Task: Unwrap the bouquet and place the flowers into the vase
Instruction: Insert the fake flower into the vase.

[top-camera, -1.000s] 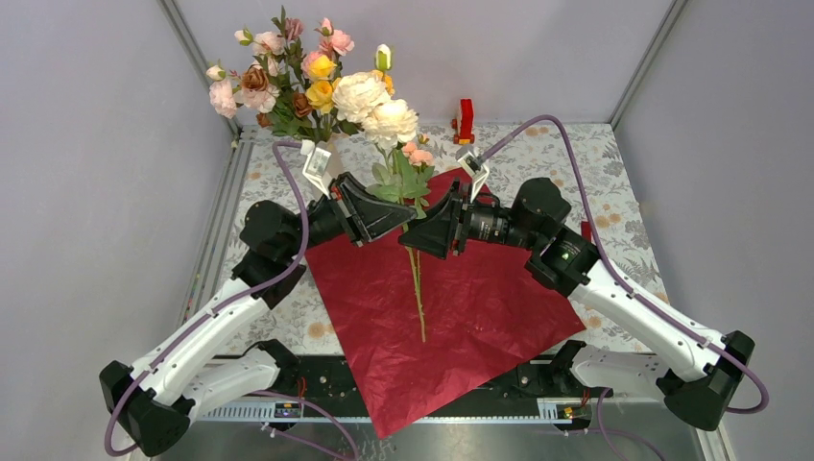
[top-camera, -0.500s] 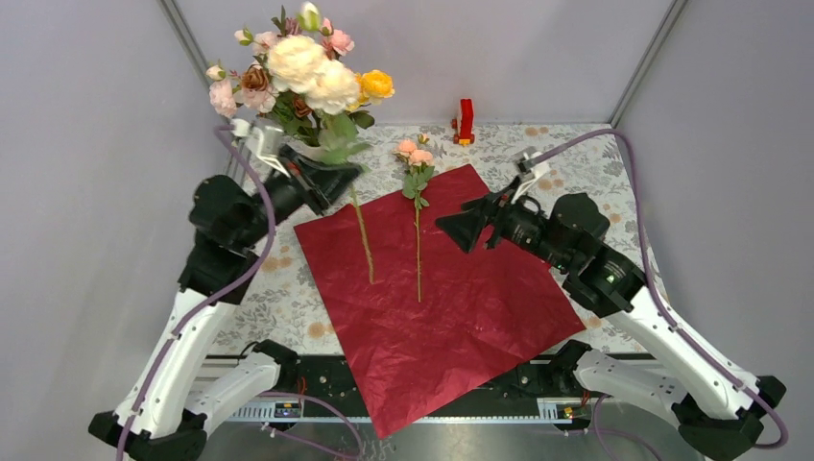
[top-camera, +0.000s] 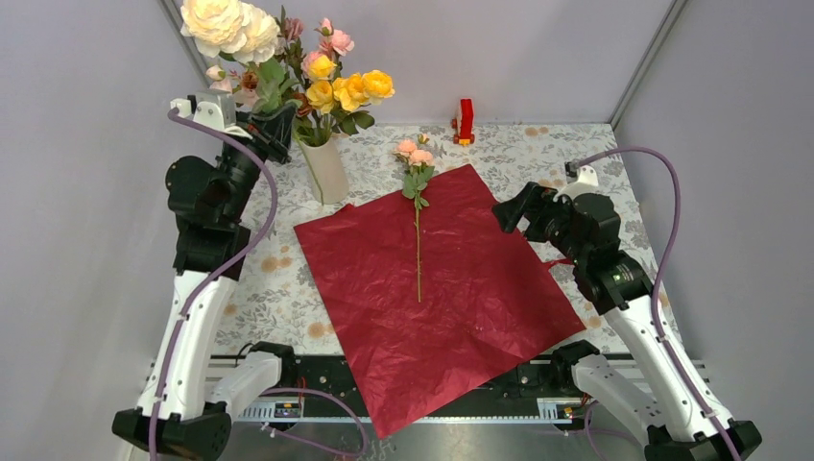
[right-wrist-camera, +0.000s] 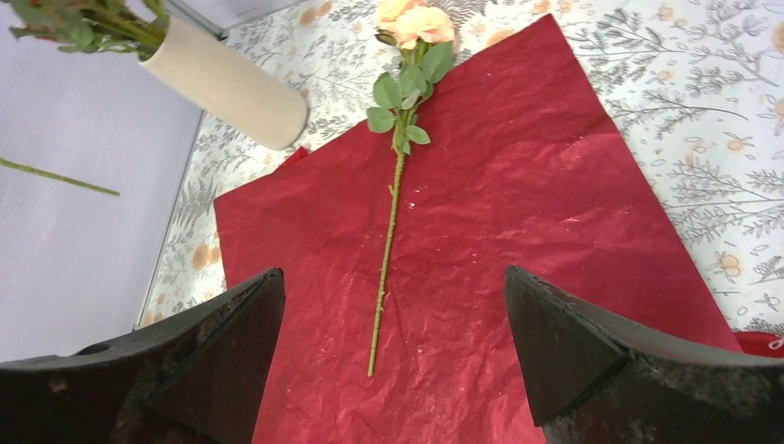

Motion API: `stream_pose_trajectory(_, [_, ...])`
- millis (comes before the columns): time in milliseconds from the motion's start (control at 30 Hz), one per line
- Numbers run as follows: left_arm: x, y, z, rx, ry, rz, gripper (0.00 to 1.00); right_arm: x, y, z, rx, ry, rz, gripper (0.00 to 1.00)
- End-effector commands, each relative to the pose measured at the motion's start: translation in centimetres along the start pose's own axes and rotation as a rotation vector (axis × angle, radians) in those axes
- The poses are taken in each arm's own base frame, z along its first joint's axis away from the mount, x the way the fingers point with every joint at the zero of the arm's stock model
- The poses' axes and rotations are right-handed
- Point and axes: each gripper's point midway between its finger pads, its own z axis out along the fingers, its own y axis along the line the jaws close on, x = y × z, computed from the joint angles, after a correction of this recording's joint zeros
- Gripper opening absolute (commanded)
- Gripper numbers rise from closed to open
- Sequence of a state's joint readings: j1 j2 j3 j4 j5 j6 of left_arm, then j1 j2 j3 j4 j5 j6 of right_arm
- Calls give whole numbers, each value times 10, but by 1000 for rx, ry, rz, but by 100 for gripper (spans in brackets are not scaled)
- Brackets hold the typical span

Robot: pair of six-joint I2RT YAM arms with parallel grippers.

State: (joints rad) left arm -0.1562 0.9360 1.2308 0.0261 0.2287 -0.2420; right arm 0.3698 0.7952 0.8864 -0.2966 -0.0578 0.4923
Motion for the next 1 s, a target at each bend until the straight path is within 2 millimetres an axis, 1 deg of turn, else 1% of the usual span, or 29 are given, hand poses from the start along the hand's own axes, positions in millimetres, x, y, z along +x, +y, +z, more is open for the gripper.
stream_pose_trajectory(0, [-57, 14, 16, -43, -284, 137, 0, -2, -9, 3, 4, 7, 42, 94])
stream_pose_trajectory(100, [-67, 23, 27, -64, -352, 173, 0, -4, -14, 2, 12, 2, 44, 94])
stream_pose_trajectory(233, [-69, 35, 44, -89, -380, 203, 0, -6, -19, -1, 25, -13, 36, 94])
stream_pose_trajectory(367, [-76, 39, 57, -91, -427, 216, 0, -6, -26, -1, 40, -18, 28, 94])
stream_pose_trajectory(467, [-78, 44, 67, -103, -437, 249, 0, -5, -28, -1, 35, -11, 27, 93])
stream_pose_trajectory(567, [-81, 50, 71, -96, -454, 248, 0, -5, -29, -1, 35, -9, 35, 93])
stream_pose_trajectory(700, [-70, 51, 84, -56, -430, 237, 0, -4, -33, 2, 47, 0, 45, 93])
stream_pose_trajectory(767, [-62, 53, 89, -46, -418, 219, 0, -3, -33, 5, 47, 10, 53, 91])
stream_pose_trajectory(967, [-39, 59, 89, -48, -382, 172, 0, 2, -35, 3, 43, 17, 63, 89])
